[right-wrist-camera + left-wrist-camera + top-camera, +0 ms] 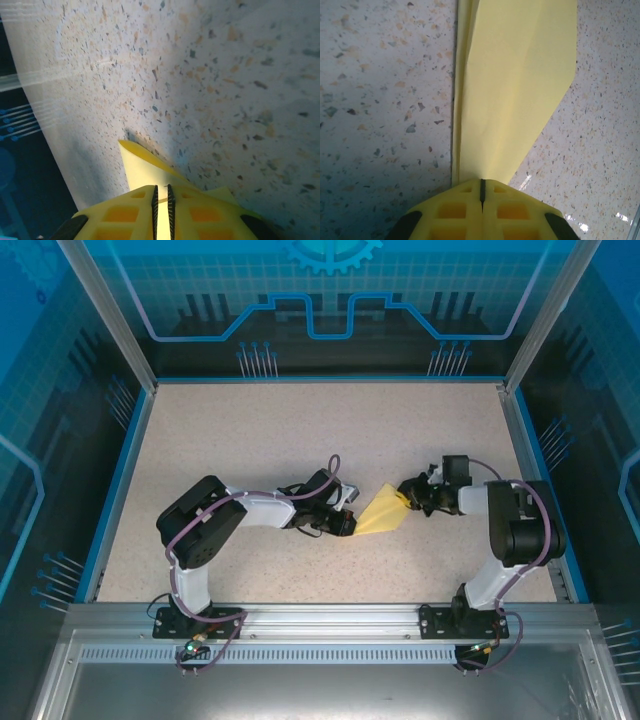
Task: Fold a paper plane with a square sheet of paper (pick it up from the middle)
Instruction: Fourth fold the wing at the center of the table.
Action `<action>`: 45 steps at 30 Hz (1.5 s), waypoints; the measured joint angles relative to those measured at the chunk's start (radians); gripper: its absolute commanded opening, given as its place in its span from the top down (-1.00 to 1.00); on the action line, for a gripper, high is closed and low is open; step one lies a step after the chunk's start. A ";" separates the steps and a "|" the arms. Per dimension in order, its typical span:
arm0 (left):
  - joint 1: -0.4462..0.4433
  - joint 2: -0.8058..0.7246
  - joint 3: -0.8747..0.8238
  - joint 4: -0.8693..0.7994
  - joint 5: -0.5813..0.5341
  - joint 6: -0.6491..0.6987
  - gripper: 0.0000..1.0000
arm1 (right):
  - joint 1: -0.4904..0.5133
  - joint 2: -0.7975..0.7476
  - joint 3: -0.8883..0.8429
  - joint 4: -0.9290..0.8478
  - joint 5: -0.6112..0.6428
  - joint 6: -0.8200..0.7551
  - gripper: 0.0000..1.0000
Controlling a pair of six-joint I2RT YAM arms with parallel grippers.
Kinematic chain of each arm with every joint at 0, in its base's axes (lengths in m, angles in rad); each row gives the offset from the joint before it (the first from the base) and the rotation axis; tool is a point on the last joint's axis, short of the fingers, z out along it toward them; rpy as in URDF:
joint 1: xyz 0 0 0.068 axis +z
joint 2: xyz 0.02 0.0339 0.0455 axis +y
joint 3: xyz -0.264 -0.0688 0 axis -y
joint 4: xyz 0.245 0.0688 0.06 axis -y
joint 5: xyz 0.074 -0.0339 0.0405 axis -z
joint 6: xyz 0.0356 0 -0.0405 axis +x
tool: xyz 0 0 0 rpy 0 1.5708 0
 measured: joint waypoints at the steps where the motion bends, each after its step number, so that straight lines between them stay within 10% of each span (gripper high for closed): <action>1: 0.001 -0.002 0.000 -0.004 0.001 0.000 0.92 | -0.004 -0.009 -0.013 0.015 0.005 0.010 0.67; 15: 0.004 -0.003 0.019 -0.060 0.008 0.004 0.92 | -0.100 -0.149 -0.048 -0.094 0.085 -0.048 0.67; 22: 0.005 -0.003 0.024 -0.070 0.011 0.004 0.92 | 0.092 -0.393 -0.022 -0.240 0.162 -0.101 0.69; 30: 0.005 -0.003 0.028 -0.077 0.017 0.004 0.92 | 0.341 -0.255 -0.030 -0.171 0.172 0.005 0.72; 45: 0.006 -0.009 0.023 -0.082 0.018 0.019 0.93 | 0.378 -0.099 0.023 -0.214 0.254 -0.004 0.74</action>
